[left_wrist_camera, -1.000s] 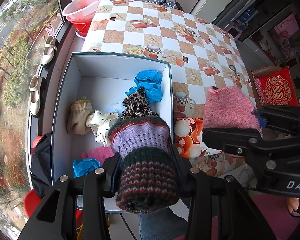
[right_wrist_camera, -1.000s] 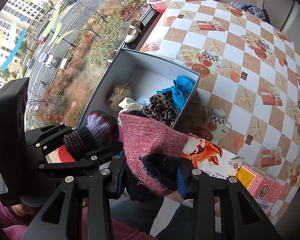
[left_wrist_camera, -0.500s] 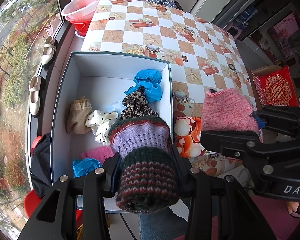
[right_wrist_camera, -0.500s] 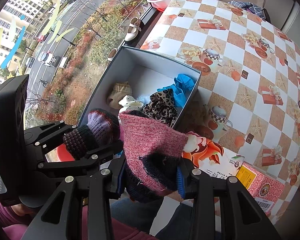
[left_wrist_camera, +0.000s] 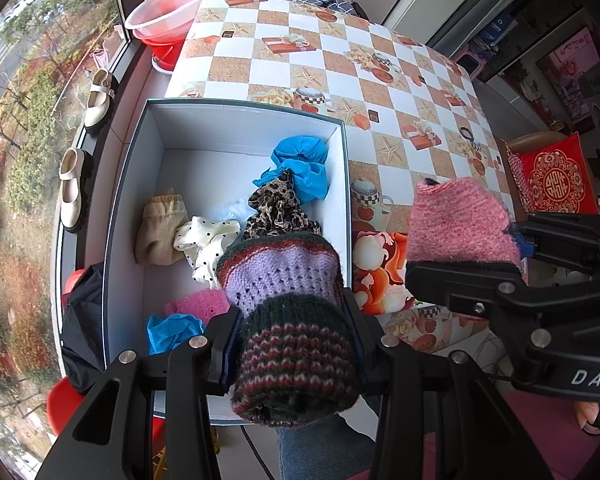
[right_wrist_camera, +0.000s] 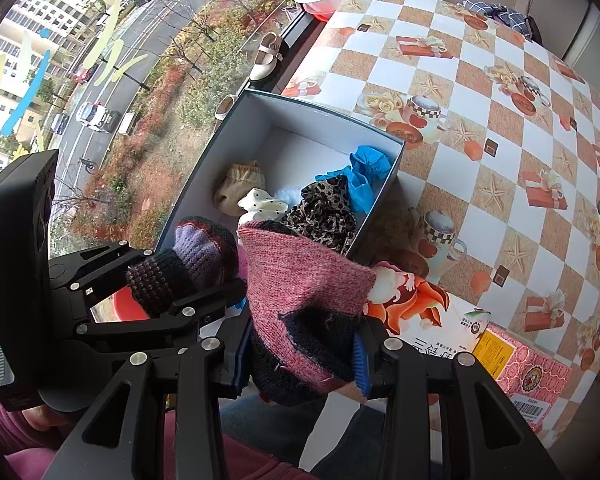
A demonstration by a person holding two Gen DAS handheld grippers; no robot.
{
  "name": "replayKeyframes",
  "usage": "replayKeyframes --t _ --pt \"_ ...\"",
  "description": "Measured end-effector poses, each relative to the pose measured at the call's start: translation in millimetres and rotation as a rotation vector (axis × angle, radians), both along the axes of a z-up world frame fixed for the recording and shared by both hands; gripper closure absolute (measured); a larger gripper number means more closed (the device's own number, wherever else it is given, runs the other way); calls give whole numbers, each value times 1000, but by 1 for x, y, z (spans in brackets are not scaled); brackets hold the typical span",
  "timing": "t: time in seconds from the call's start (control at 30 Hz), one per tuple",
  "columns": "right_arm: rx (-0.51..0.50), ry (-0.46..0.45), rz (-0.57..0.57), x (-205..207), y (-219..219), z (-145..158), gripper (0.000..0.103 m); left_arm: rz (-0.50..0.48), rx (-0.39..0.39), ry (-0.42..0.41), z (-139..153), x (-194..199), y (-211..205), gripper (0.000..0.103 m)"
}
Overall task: Organize soft objects
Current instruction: 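Carry the striped knit hat and pink-black hat over the white box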
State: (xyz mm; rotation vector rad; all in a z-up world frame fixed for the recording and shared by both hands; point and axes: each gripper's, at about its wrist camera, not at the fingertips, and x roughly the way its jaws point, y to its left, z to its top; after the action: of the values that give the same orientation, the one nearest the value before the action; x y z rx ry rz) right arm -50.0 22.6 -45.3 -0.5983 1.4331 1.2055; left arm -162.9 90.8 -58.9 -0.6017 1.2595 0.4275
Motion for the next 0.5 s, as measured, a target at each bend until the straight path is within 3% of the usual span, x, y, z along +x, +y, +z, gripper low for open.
replayKeyframes --t 0.5 --pt "-7 4 0 -1 2 -3 62 4 -3 5 -2 -2 2 57"
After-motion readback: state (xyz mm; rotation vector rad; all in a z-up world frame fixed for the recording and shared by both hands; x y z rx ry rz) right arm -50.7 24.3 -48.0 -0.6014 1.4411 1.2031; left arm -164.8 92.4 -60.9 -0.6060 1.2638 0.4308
